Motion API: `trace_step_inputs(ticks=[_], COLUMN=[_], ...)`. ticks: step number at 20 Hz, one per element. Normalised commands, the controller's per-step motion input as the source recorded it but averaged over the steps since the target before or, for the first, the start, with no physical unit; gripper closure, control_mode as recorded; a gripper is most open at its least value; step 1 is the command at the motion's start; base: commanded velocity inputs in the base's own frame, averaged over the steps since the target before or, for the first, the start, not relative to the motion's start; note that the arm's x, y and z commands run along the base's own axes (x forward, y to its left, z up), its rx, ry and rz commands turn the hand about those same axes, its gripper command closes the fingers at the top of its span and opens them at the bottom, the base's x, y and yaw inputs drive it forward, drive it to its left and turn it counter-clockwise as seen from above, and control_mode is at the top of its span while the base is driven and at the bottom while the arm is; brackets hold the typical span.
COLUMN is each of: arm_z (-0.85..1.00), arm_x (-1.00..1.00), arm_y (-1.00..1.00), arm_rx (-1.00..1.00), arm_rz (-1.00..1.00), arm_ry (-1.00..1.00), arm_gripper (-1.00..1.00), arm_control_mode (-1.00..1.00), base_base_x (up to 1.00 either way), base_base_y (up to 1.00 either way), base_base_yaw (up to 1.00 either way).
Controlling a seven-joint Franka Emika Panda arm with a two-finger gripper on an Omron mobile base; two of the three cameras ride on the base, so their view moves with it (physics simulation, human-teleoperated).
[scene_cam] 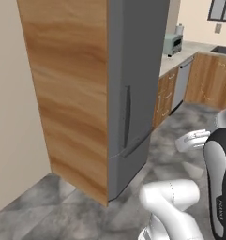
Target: Move the hot dog bun to the plate on the dining table and place the condiment next to that plate. Then navigate to the fridge and take the sausage and place it on the plate as well.
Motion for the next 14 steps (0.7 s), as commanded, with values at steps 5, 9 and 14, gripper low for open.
trace_step_inputs(ticks=[5,9,14], arm_z=[0.00,0.00,-0.01], arm_x=[0.00,0.00,0.96], arm_y=[0.00,0.00,-0.03], arm_rx=[0.00,0.00,0.00], arm_rz=[0.00,0.00,0.16], arm_ry=[0.00,0.00,0.06], arm_gripper=[-1.00,-1.00,-1.00], arm_control_mode=[1.00,1.00,-1.00], base_base_x=[0.76,0.51,0.00], base_base_y=[-0.12,0.00,0.00], base_base_yaw=[0.07,0.04,0.00])
